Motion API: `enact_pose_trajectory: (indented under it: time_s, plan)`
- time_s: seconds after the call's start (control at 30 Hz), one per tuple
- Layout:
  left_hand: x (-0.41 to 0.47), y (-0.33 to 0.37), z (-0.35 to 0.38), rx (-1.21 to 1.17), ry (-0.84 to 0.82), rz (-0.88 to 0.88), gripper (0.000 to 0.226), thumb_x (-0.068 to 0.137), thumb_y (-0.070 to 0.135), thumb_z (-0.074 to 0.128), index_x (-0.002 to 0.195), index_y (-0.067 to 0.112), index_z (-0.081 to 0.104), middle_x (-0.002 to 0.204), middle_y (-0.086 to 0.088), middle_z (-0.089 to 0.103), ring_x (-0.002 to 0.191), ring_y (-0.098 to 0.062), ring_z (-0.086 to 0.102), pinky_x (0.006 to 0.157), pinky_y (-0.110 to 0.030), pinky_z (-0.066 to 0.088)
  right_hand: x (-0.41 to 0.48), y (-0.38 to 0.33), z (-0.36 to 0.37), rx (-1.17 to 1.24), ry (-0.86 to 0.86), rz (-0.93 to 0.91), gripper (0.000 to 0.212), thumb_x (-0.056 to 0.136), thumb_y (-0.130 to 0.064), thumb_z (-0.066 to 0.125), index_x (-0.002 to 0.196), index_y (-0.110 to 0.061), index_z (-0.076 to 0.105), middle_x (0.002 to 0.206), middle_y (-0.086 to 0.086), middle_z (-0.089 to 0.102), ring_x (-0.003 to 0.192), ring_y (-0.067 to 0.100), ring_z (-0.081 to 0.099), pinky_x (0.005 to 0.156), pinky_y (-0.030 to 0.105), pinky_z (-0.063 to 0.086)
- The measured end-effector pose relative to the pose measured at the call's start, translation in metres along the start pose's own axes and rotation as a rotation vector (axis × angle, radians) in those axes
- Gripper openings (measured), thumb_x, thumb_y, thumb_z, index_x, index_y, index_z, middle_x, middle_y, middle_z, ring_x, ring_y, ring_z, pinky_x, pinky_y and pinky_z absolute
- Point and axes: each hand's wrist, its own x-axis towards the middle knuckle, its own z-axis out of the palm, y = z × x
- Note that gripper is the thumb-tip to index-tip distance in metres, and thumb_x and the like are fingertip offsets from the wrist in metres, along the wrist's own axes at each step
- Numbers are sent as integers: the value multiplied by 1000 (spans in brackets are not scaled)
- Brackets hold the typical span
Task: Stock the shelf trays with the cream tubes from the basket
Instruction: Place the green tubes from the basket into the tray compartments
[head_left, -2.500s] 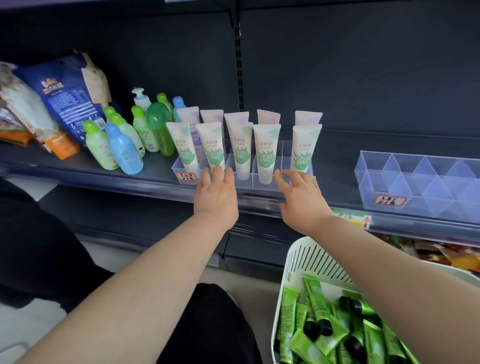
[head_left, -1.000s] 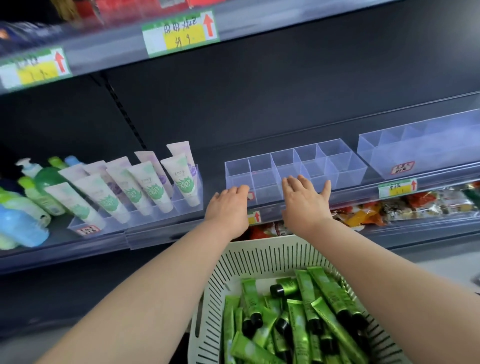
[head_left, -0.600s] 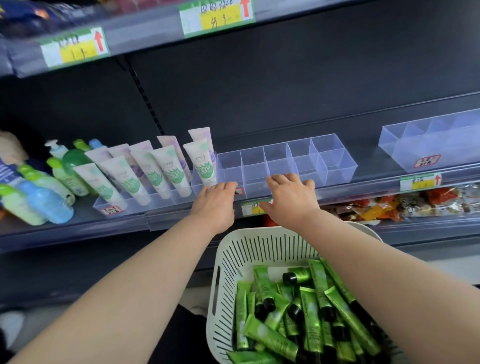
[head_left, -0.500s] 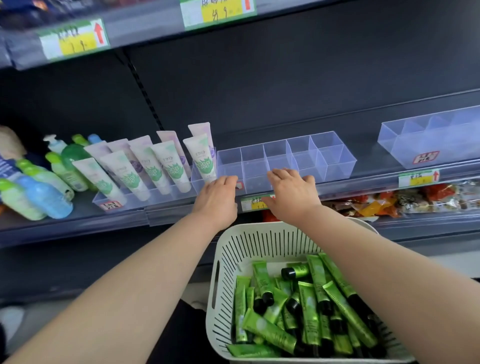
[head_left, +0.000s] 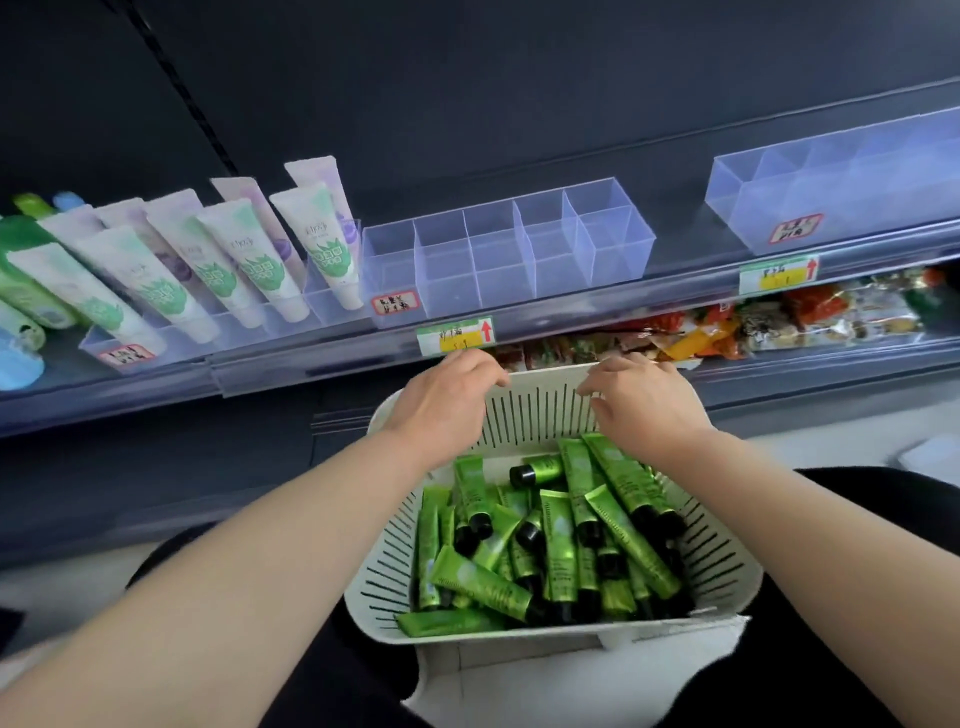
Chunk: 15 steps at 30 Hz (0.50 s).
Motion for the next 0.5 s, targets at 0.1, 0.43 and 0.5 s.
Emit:
enact_pose_trajectory:
  time_s: [0.1,0.43,0.5]
  plan:
    - [2,14,35,-23,-164,-90,43,87,-4,47,115,25,62,120,8,57,105,-15,56,85,-36,49,11,10,13,63,-145,-24,34,91,-21,46,118,-33,62,124,-4,60,112,21,56,93,36,47]
    - [24,36,79,-105,-411,-324,19,91,14,57,107,24,61,100,7,55,86,-12,57,76,-32,54,25,39,42,33,-436,151,42,88,-5,48,125,-20,58,123,6,62,109,25,60,90,35,51]
    - [19,34,79,-116,-405,-358,17,92,18,58,107,25,61,101,8,55,87,-12,57,78,-32,53,20,35,48,44,-476,167,43,88,-1,45,127,-15,56,120,10,62,107,28,60,89,36,51]
